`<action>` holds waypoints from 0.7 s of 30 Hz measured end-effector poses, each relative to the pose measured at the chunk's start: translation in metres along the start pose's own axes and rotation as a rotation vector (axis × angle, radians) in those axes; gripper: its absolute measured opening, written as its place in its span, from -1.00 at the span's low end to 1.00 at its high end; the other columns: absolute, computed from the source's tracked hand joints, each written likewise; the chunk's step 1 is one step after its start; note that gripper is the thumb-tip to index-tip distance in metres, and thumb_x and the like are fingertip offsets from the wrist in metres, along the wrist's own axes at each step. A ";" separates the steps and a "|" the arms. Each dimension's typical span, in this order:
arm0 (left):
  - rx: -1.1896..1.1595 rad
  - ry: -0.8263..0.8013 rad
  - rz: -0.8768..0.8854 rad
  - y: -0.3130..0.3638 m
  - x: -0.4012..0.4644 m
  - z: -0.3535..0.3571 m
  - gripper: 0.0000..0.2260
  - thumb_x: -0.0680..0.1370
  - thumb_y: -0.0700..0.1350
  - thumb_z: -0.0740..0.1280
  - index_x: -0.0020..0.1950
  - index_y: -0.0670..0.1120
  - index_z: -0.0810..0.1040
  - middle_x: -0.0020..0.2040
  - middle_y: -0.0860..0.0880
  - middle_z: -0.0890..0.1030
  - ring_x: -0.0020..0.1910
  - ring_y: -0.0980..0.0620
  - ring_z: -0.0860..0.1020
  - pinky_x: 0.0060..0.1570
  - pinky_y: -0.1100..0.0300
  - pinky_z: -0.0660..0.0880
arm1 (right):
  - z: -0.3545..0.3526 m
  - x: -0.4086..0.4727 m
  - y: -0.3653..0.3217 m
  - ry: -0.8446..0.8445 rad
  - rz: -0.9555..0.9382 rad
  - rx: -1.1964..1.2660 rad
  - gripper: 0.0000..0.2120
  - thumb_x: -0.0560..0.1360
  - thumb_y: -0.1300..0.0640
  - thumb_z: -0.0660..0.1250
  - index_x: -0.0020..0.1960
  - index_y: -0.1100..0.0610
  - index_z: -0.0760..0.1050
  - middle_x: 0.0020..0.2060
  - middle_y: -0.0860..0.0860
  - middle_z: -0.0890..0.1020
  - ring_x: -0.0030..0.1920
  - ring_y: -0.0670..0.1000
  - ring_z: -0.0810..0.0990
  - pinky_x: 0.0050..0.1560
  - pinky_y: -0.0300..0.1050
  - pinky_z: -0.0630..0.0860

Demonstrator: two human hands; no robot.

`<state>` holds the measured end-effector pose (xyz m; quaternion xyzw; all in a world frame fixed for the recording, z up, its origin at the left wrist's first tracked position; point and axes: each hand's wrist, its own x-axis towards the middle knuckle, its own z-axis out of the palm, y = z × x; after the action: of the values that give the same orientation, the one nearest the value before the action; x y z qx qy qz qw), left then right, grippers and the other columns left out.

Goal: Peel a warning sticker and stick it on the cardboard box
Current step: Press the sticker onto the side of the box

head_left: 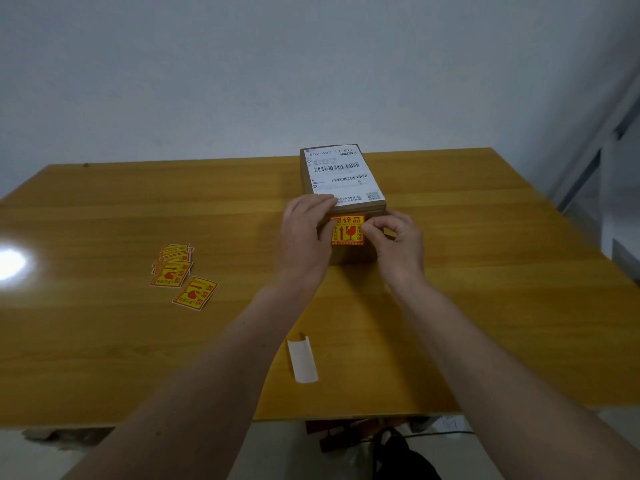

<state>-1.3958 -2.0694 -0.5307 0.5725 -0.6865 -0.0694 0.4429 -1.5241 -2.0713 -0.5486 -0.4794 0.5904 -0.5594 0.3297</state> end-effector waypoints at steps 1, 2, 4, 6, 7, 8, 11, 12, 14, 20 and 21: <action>0.005 0.002 -0.001 0.000 0.000 0.000 -0.67 0.48 -0.25 0.35 0.24 -0.09 0.52 0.22 -0.01 0.55 0.26 0.09 0.37 0.21 0.35 0.23 | 0.000 0.000 0.000 0.004 -0.002 0.000 -0.88 0.43 0.23 0.42 -0.22 0.03 0.59 0.23 0.05 0.49 0.24 0.05 0.48 0.25 0.01 0.45; 0.011 0.005 -0.002 0.000 0.000 0.000 -0.67 0.48 -0.25 0.35 0.24 -0.09 0.52 0.22 -0.01 0.55 0.26 0.09 0.37 0.21 0.36 0.23 | 0.001 0.001 0.000 0.007 -0.004 -0.001 -0.88 0.43 0.24 0.42 -0.22 0.03 0.59 0.23 0.05 0.50 0.23 0.04 0.48 0.25 0.01 0.46; 0.025 0.016 -0.010 0.000 0.001 0.001 -0.67 0.48 -0.24 0.35 0.24 -0.08 0.52 0.22 0.00 0.56 0.25 0.11 0.37 0.19 0.39 0.21 | 0.001 0.001 0.001 0.005 0.001 -0.005 -0.89 0.43 0.23 0.42 -0.21 0.04 0.59 0.23 0.04 0.49 0.22 0.03 0.49 0.23 -0.03 0.46; 0.040 0.026 -0.020 0.001 0.000 0.001 -0.68 0.49 -0.23 0.35 0.24 -0.08 0.52 0.22 0.01 0.55 0.25 0.11 0.37 0.17 0.39 0.22 | 0.001 0.001 0.001 0.000 0.001 -0.006 -0.89 0.44 0.23 0.41 -0.21 0.05 0.59 0.20 0.01 0.48 0.21 0.01 0.49 0.21 -0.07 0.46; 0.044 0.030 -0.023 0.001 0.000 0.001 -0.68 0.49 -0.22 0.35 0.24 -0.07 0.52 0.22 0.01 0.56 0.25 0.11 0.38 0.17 0.39 0.22 | 0.002 0.002 0.001 0.001 -0.003 -0.006 -0.89 0.44 0.23 0.41 -0.21 0.05 0.59 0.18 0.00 0.47 0.20 0.01 0.49 0.21 -0.07 0.46; 0.043 0.033 -0.024 0.002 0.000 0.002 -0.69 0.49 -0.22 0.35 0.24 -0.07 0.53 0.22 0.01 0.56 0.25 0.11 0.38 0.16 0.38 0.23 | 0.002 0.002 0.002 0.001 -0.008 -0.010 -0.90 0.44 0.23 0.41 -0.21 0.05 0.59 0.15 -0.02 0.46 0.19 0.00 0.49 0.21 -0.07 0.46; 0.043 0.038 -0.021 0.002 -0.001 0.002 -0.69 0.49 -0.22 0.35 0.23 -0.07 0.53 0.21 0.01 0.56 0.24 0.10 0.38 0.15 0.38 0.23 | 0.002 0.004 0.003 -0.005 -0.014 -0.024 -0.91 0.44 0.22 0.41 -0.20 0.05 0.59 0.12 -0.05 0.45 0.14 -0.04 0.48 0.19 -0.10 0.46; 0.050 0.043 -0.020 0.001 0.000 0.003 -0.69 0.49 -0.22 0.35 0.23 -0.07 0.53 0.21 0.01 0.56 0.24 0.10 0.38 0.15 0.38 0.23 | 0.002 0.004 0.003 -0.005 -0.017 -0.030 -0.91 0.44 0.22 0.41 -0.20 0.05 0.59 0.12 -0.04 0.45 0.12 -0.05 0.48 0.18 -0.11 0.46; 0.060 0.050 -0.022 0.001 0.000 0.003 -0.69 0.48 -0.22 0.36 0.22 -0.07 0.54 0.21 0.01 0.57 0.24 0.10 0.39 0.15 0.37 0.24 | 0.002 0.004 0.004 0.000 -0.028 -0.038 -0.91 0.44 0.22 0.41 -0.20 0.05 0.59 0.13 -0.03 0.46 0.11 -0.05 0.49 0.18 -0.12 0.46; 0.065 0.058 -0.021 0.000 0.000 0.006 -0.69 0.48 -0.23 0.36 0.21 -0.07 0.54 0.21 0.00 0.57 0.24 0.08 0.41 0.13 0.35 0.27 | 0.004 0.004 0.004 0.023 -0.038 -0.068 -0.95 0.45 0.22 0.40 -0.17 0.10 0.61 0.18 0.02 0.47 0.09 -0.10 0.44 0.18 -0.14 0.44; 0.064 0.062 -0.025 0.000 0.000 0.007 -0.69 0.48 -0.23 0.36 0.21 -0.07 0.54 0.20 0.00 0.57 0.24 0.08 0.41 0.12 0.35 0.28 | 0.005 0.004 0.005 0.028 -0.040 -0.072 -0.96 0.45 0.22 0.40 -0.16 0.12 0.61 0.18 0.03 0.48 0.09 -0.10 0.45 0.19 -0.14 0.44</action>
<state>-1.4004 -2.0722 -0.5349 0.5968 -0.6670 -0.0353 0.4447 -1.5217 -2.0766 -0.5532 -0.4947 0.6053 -0.5507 0.2927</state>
